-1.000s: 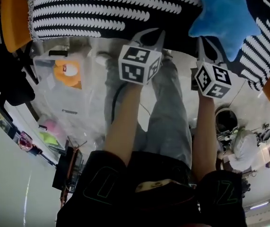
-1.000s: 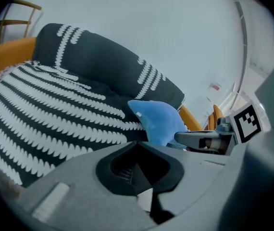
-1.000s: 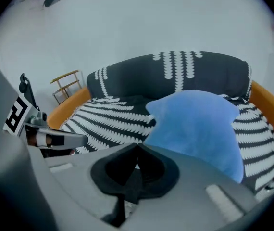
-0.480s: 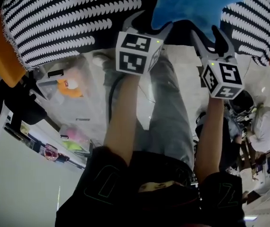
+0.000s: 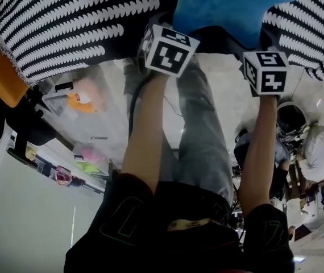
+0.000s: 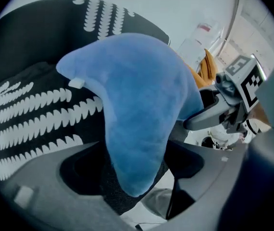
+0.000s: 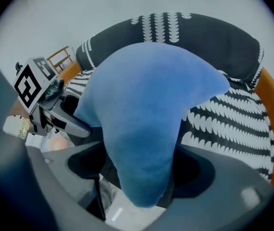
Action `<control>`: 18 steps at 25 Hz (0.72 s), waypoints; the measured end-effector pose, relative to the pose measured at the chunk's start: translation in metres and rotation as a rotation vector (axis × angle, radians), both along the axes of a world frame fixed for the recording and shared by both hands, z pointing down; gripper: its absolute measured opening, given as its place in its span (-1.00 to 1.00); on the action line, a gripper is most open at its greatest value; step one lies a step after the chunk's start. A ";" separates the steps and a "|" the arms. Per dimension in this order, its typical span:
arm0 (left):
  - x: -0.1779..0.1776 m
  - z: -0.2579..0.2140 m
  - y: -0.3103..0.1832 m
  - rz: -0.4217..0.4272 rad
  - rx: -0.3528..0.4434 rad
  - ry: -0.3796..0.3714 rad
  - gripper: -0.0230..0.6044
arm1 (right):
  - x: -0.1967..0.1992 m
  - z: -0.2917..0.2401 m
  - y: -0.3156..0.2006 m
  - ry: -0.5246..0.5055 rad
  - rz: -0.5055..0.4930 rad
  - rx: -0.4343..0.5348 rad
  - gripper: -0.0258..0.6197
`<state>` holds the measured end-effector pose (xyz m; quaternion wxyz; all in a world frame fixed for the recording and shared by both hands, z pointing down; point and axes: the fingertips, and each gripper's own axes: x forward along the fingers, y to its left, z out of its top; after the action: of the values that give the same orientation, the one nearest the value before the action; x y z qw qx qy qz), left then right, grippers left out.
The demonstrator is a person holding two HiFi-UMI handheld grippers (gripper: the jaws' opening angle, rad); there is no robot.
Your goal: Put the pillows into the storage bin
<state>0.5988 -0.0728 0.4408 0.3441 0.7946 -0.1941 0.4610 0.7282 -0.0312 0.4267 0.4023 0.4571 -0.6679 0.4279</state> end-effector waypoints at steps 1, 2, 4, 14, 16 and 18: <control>0.006 0.004 0.006 0.021 -0.018 0.003 0.29 | 0.001 0.001 -0.001 0.003 -0.003 -0.004 0.39; 0.012 0.006 0.010 0.031 -0.034 0.010 0.29 | 0.001 0.002 -0.002 0.005 -0.005 -0.006 0.39; 0.020 0.010 0.012 0.017 -0.050 0.014 0.29 | -0.001 0.004 -0.004 0.005 -0.008 -0.016 0.39; -0.002 0.034 0.018 -0.020 -0.001 0.000 -0.17 | -0.032 0.027 0.018 -0.028 -0.006 -0.051 0.11; -0.001 0.031 0.018 -0.024 0.009 0.012 -0.27 | -0.032 0.026 0.014 -0.014 -0.013 -0.028 0.00; 0.009 0.025 0.012 -0.026 0.030 0.019 -0.36 | -0.023 0.020 0.006 0.006 -0.041 0.000 -0.13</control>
<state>0.6076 -0.0609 0.4654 0.3399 0.8014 -0.2080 0.4461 0.7048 -0.0253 0.4464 0.4131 0.4445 -0.6758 0.4183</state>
